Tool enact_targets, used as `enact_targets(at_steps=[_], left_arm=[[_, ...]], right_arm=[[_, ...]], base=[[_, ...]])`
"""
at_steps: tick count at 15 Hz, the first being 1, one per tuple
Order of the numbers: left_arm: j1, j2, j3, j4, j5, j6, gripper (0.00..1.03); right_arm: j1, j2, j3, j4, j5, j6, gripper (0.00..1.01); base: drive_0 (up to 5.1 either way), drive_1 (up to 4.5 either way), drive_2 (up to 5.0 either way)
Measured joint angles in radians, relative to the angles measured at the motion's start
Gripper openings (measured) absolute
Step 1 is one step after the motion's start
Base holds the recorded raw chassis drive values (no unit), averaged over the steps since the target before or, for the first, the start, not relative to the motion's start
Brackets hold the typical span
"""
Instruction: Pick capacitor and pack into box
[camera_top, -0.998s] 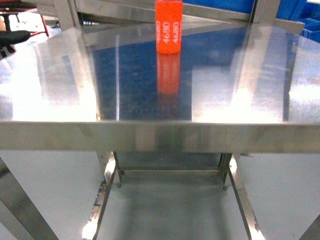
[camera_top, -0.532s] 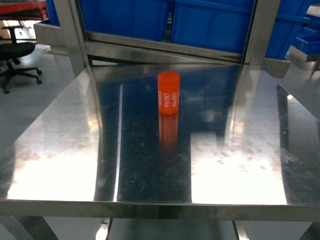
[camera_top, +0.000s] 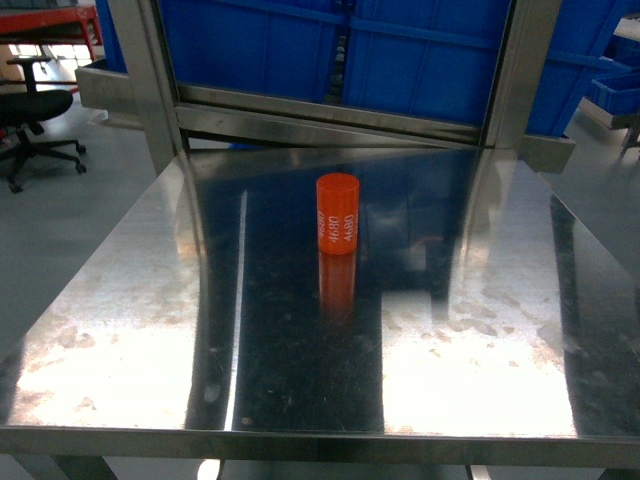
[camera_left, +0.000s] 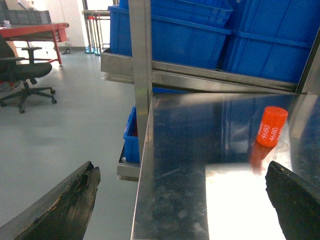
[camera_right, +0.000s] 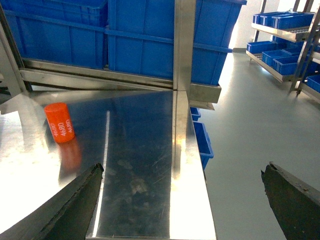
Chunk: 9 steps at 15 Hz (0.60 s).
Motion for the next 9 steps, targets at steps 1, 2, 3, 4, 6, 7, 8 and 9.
enact_targets(at_steps=[1,2,3,4,6,7,8,9], left_arm=[[0.000,0.000,0.000,0.000,0.000,0.000,0.98],[0.000,0.000,0.000,0.000,0.000,0.000,0.98],[0.000,0.000,0.000,0.000,0.000,0.000,0.98],[0.000,0.000,0.000,0.000,0.000,0.000,0.98],[0.000,0.000,0.000,0.000,0.000,0.000,0.98],[0.000,0.000,0.000,0.000,0.000,0.000,0.98],[0.000,0.000,0.000,0.000,0.000,0.000,0.98],[0.000,0.000,0.000,0.000,0.000,0.000,0.98]], right_arm=[[0.000,0.000,0.000,0.000,0.000,0.000,0.98],[0.000,0.000,0.000,0.000,0.000,0.000,0.98],[0.000,0.000,0.000,0.000,0.000,0.000,0.98],[0.000,0.000,0.000,0.000,0.000,0.000,0.98],[0.000,0.000,0.000,0.000,0.000,0.000,0.98],[0.000,0.000,0.000,0.000,0.000,0.000,0.98],[0.000,0.000,0.000,0.000,0.000,0.000,0.98],[0.000,0.000,0.000,0.000,0.000,0.000,0.98]], base=[[0.0,0.00,0.0],[0.0,0.00,0.0],[0.0,0.00,0.0],[0.0,0.00,0.0],[0.0,0.00,0.0],[0.0,0.00,0.0],[0.0,0.00,0.0],[0.0,0.00,0.0]])
